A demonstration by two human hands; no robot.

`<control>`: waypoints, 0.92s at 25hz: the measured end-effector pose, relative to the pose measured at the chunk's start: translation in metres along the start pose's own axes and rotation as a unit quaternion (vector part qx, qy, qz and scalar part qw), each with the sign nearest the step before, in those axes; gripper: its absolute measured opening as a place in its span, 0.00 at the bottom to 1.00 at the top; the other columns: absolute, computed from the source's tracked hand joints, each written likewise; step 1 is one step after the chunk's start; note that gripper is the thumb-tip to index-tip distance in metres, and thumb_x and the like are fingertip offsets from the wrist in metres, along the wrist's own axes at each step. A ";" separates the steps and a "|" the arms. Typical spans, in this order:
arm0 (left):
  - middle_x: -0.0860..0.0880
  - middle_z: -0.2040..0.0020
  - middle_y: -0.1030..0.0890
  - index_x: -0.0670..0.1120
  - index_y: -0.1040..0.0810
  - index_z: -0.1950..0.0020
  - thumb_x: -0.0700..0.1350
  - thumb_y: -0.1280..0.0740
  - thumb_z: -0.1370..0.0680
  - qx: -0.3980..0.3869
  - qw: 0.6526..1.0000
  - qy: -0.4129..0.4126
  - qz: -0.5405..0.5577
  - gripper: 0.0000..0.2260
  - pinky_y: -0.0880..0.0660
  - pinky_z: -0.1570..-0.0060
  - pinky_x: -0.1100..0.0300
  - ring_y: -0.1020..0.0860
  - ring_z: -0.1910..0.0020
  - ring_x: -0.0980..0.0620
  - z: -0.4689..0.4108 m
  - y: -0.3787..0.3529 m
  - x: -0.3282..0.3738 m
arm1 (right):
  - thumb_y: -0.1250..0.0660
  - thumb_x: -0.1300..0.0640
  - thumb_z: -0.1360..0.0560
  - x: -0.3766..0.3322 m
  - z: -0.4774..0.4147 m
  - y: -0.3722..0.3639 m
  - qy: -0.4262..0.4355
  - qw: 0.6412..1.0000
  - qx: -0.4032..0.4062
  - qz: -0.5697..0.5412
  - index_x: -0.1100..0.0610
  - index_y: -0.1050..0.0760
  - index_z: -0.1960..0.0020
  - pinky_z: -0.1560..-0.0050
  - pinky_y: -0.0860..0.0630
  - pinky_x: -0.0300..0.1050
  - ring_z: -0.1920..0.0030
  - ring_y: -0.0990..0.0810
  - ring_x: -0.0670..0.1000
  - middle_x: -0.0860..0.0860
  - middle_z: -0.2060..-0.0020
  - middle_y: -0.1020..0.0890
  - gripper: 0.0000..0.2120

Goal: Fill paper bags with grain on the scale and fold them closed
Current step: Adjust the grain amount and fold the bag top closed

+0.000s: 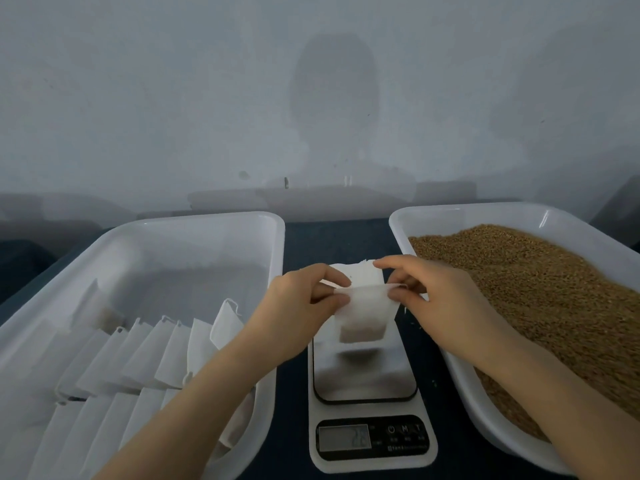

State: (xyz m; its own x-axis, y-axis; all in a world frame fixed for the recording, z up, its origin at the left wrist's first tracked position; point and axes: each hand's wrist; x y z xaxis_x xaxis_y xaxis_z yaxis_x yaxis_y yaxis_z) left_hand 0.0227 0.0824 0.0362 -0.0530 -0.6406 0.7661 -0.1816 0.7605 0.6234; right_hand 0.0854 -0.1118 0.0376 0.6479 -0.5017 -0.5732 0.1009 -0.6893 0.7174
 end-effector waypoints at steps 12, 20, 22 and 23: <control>0.56 0.54 0.19 0.53 0.20 0.43 0.49 0.29 0.25 -0.058 0.995 0.028 -0.070 0.11 0.28 0.52 0.72 0.22 0.54 0.60 -0.001 -0.003 -0.003 | 0.32 0.58 0.25 0.003 0.004 -0.005 -0.015 0.999 -0.043 0.016 0.46 0.26 0.37 0.56 0.38 0.16 0.53 0.30 0.24 0.35 0.59 0.24 0.18; 0.52 0.50 0.18 0.50 0.20 0.44 0.48 0.29 0.25 -0.061 0.995 0.029 -0.075 0.11 0.25 0.44 0.61 0.21 0.50 0.55 -0.001 -0.004 -0.002 | 0.32 0.60 0.25 0.005 0.003 -0.005 -0.028 0.999 -0.035 0.014 0.48 0.26 0.37 0.56 0.35 0.18 0.53 0.27 0.29 0.37 0.60 0.23 0.18; 0.51 0.50 0.18 0.50 0.20 0.44 0.48 0.29 0.25 -0.063 0.995 0.031 -0.077 0.10 0.25 0.44 0.61 0.20 0.49 0.54 -0.001 -0.004 -0.002 | 0.33 0.60 0.25 0.006 0.003 -0.006 -0.034 0.999 -0.032 0.014 0.48 0.25 0.37 0.56 0.34 0.19 0.54 0.27 0.29 0.37 0.60 0.23 0.17; 0.51 0.50 0.18 0.50 0.20 0.44 0.48 0.29 0.25 -0.064 0.994 0.031 -0.081 0.10 0.25 0.45 0.61 0.20 0.50 0.54 -0.001 -0.005 -0.002 | 0.33 0.60 0.25 0.006 0.003 -0.006 -0.037 0.999 -0.032 0.014 0.48 0.25 0.37 0.56 0.34 0.19 0.54 0.27 0.29 0.37 0.60 0.23 0.17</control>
State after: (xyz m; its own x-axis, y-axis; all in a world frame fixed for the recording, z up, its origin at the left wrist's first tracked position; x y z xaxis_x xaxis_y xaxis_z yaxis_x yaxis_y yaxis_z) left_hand 0.0248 0.0801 0.0322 0.0280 -0.7504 0.6604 -0.0563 0.6585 0.7505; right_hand 0.0865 -0.1127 0.0284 0.5940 -0.5583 -0.5792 0.1333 -0.6417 0.7553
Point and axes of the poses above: each hand's wrist, its own z-axis away from the middle knuckle, its own y-axis out of the back of the hand, x = y × z
